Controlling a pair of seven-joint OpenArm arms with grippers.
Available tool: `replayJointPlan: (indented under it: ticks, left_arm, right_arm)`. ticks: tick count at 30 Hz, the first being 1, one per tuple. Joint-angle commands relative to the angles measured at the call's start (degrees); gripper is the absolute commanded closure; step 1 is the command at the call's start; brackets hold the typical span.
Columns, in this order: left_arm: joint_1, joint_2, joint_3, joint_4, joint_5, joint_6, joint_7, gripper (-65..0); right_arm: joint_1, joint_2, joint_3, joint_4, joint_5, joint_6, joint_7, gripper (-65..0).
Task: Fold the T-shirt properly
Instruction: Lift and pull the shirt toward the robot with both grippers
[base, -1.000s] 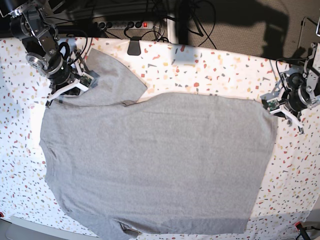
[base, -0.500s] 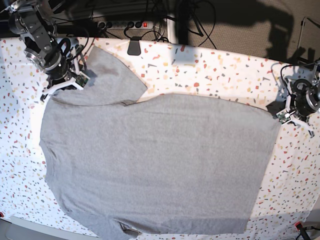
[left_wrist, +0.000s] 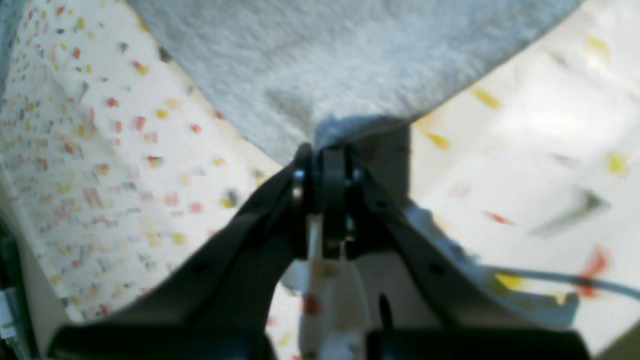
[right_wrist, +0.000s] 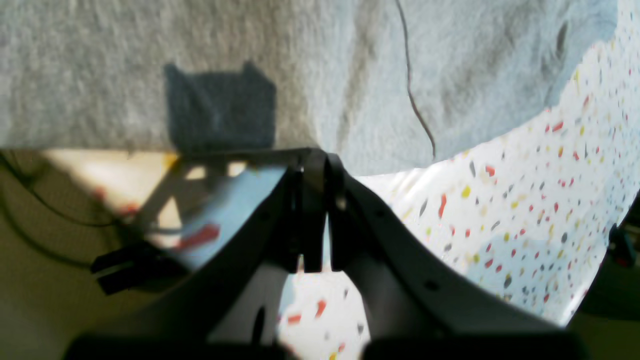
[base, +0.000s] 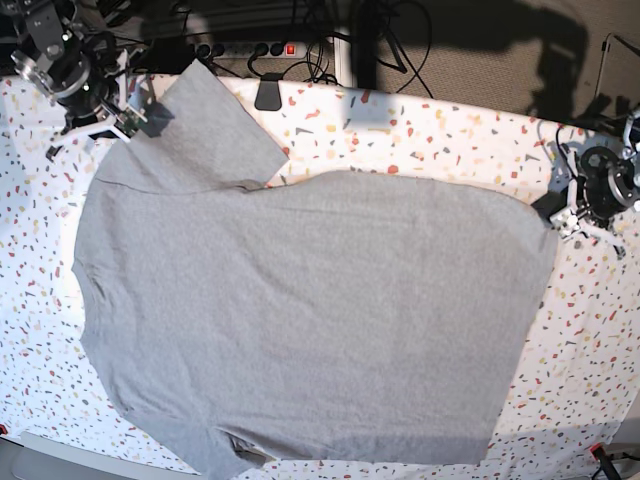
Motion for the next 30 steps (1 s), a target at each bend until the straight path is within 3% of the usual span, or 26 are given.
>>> replayJointPlan:
  ticks: [1, 7, 18, 23, 28, 30]
  left_arm:
    - [0.4, -1.4, -0.6, 1.7, -0.6, 0.3, -0.4, 0.0]
    - [8.6, -4.0, -2.6, 9.1, -4.9, 1.3, 3.8, 0.0]
    - [25.6, -3.8, -22.3, 20.8, -8.1, 0.7, 3.8, 0.0]
    - [32.2, -3.3, -28.4, 23.1, -8.0, 0.7, 3.7, 0.0]
    - [35.8, -1.6, -33.6, 23.5, -7.9, -3.7, 3.5, 0.0]
    - [36.5, -1.6, -34.8, 23.5, -7.9, -3.9, 1.5, 0.0]
  right_arm:
    - [-1.1, 1.0, 1.6, 1.6, 0.2, -0.4, 0.3, 0.0]
    - [-7.7, -1.4, 6.7, 5.0, 0.4, -0.4, 1.2, 0.0]
    - [-18.6, -6.3, 11.9, 10.4, 0.3, -0.4, 2.9, 0.0]
    - [-22.6, -6.5, 11.9, 13.5, 0.3, -0.4, 2.8, 0.0]
    - [-23.6, -6.7, 11.9, 14.3, 0.3, -0.5, 2.8, 0.0]
    - [-23.5, -6.7, 11.9, 14.3, 0.3, -0.8, 3.1, 0.0]
